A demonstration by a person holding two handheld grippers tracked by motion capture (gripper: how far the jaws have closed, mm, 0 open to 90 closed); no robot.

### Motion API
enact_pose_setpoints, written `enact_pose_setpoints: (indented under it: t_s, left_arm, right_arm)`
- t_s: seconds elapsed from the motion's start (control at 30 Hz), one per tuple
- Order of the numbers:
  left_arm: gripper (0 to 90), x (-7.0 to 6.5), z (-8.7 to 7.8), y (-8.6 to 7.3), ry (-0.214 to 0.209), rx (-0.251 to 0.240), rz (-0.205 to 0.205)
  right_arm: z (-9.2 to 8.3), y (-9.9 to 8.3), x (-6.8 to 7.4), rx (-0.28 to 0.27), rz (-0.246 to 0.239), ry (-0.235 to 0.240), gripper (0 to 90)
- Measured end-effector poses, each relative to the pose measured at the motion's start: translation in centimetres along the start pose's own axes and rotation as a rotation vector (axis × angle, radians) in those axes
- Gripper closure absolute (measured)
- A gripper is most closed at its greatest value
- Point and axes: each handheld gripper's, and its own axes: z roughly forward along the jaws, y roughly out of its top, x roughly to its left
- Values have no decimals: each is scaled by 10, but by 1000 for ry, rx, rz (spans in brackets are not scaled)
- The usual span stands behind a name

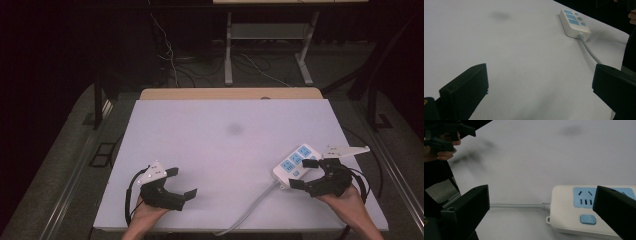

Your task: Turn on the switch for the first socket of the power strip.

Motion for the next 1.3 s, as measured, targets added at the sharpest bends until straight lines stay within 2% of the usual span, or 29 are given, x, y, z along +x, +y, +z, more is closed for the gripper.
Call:
enact_pose_setpoints:
  t_s: [0.47, 0.67, 0.93, 1.3]
  left_arm:
    - [0, 1, -1, 0, 11, -3, -4]
    - [0, 0, 0, 0, 6, -3, -5]
    - [0, 0, 0, 0, 5, -3, -3]
    - [0, 0, 0, 0, 1, 0, -1]
  right_arm:
    - [0, 7, -15, 42, 11, -14, 4]
    - [4, 9, -21, 88, 11, -15, 3]
    - [11, 17, -25, 175, -26, -31, 4]
    - [16, 28, -29, 250, -69, -27, 4]
